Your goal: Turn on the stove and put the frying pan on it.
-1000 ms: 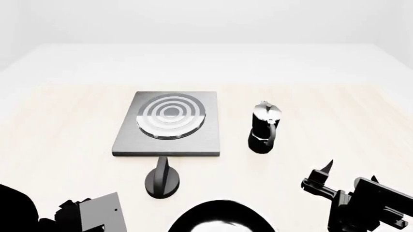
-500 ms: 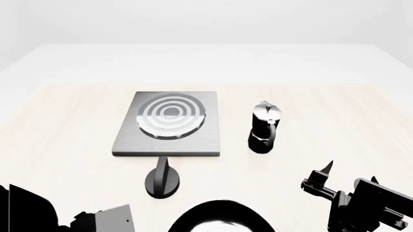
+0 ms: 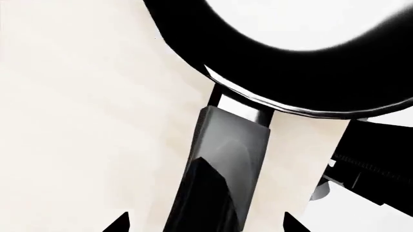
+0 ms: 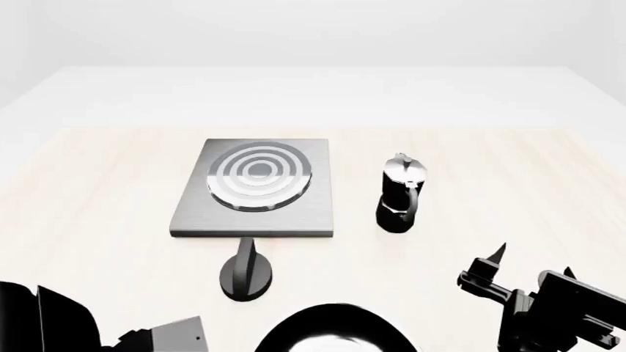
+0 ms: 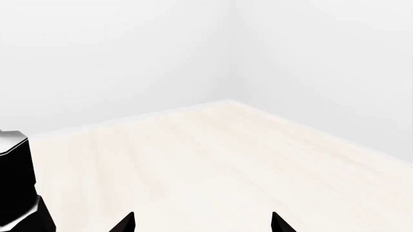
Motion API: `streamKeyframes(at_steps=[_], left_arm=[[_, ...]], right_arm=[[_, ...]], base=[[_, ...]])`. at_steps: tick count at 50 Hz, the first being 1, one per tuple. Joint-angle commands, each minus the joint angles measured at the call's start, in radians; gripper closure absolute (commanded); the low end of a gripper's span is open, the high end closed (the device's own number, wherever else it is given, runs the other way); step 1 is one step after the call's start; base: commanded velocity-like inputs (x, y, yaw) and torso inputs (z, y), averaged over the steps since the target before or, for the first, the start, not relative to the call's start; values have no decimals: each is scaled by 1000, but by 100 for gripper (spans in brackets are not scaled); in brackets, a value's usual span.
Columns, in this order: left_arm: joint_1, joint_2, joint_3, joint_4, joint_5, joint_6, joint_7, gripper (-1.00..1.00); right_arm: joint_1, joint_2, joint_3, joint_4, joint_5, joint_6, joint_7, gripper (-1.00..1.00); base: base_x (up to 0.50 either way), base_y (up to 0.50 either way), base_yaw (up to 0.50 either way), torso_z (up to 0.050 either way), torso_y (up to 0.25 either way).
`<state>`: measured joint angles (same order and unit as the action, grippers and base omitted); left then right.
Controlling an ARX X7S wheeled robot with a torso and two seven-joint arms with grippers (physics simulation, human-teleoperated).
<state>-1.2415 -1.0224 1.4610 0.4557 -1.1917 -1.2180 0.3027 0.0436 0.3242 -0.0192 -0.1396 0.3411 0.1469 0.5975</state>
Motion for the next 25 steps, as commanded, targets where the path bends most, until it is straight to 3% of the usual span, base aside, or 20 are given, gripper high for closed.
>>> streamKeyframes(at_steps=[1,10,11,25], left_arm=[[38,32,39,-74,59,36,43,-100],[49,53,48,-111,68,42,49,-100],[47,42,70,-68,110,48,50,100],[49,34,60,-63,87,43,24,100]], right_arm=[[-1,1,-2,-3,2,-2,3,-100],[1,1,-6,3,1,-7,3,-100],[1,1,-5,4,0,-8,4,-100],[-2,4,-7,-5,0,-11,9,-100]], base=[[0,0,0,0,0],[0,0,0,0,0],[0,0,0,0,0],[0,0,0,0,0]])
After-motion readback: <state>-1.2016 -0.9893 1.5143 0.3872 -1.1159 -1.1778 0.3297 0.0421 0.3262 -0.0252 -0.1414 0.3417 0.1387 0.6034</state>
